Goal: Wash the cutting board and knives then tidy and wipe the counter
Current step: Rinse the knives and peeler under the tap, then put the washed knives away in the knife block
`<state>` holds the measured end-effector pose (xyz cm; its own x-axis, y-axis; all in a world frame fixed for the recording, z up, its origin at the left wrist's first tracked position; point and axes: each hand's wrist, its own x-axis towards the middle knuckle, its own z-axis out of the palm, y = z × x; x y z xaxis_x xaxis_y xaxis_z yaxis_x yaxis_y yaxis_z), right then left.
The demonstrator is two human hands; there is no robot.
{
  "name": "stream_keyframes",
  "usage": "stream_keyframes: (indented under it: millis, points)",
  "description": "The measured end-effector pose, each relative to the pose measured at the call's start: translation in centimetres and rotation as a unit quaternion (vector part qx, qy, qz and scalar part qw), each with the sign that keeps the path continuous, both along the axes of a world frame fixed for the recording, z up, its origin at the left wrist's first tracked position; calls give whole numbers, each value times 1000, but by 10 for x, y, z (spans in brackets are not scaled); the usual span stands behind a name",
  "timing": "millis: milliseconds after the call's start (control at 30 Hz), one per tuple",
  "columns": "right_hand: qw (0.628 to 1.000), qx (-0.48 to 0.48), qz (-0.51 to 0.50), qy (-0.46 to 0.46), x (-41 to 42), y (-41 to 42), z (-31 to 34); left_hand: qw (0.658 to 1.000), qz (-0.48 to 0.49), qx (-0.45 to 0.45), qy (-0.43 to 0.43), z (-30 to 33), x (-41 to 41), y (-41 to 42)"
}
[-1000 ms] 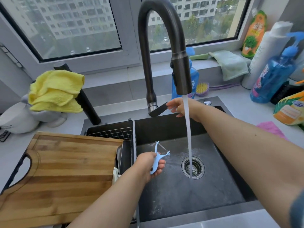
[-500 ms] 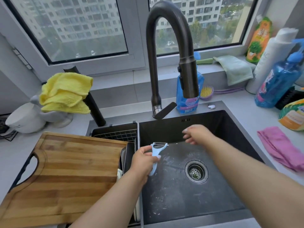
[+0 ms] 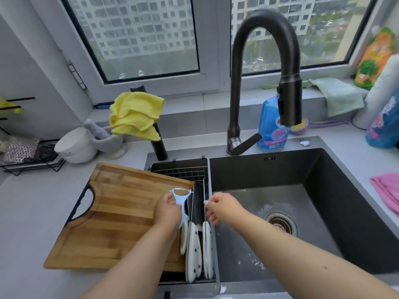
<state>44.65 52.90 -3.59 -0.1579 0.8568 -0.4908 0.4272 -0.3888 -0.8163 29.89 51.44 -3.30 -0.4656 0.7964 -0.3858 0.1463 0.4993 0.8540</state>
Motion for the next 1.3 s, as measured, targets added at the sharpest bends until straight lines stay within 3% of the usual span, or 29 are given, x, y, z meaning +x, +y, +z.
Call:
stream_keyframes:
  millis: [167, 333, 533, 700, 867, 933, 1000, 1067, 1167, 1200, 1267, 1300]
  points:
    - [983, 20, 98, -157, -30, -10, -4, 1000, 2, -27, -13, -14, -22, -10]
    - [953, 13, 180, -243, -53, -31, -9, 999, -13, -37, 10, -13, -35, -11]
    - [959, -82, 114, -245, -70, -44, -30, 999, -6, -22, 35, -9, -45, -23]
    - [983, -32, 20, -180, -71, -43, -20, 1000, 4, 7, 20, -3, -53, -36]
    - [995, -25, -43, -82, -74, -12, 17, 998, 1, 6, -59, 3, -56, -42]
    - [991, -95, -97, -5, -72, -3, 38, 997, 1, 10, -73, 7, -59, -44]
    - [983, -95, -122, 100, -66, 0, 52, 998, -2, 16, -57, 12, -65, -45]
    - [982, -49, -103, 150, -57, 0, 61, 999, -22, 23, -16, 16, -76, -46]
    - [993, 68, -9, 93, -46, 1, 67, 986, -101, 66, 113, 24, -101, -50]
    - [991, 123, 12, 42, -46, 2, 70, 963, -146, 67, 218, 26, -110, -51]
    - [976, 211, 20, -51, -50, 1, 82, 867, -230, 35, 440, 24, -129, -51]
    - [966, 249, 9, -75, -53, 1, 91, 827, -264, 10, 496, 22, -137, -50]
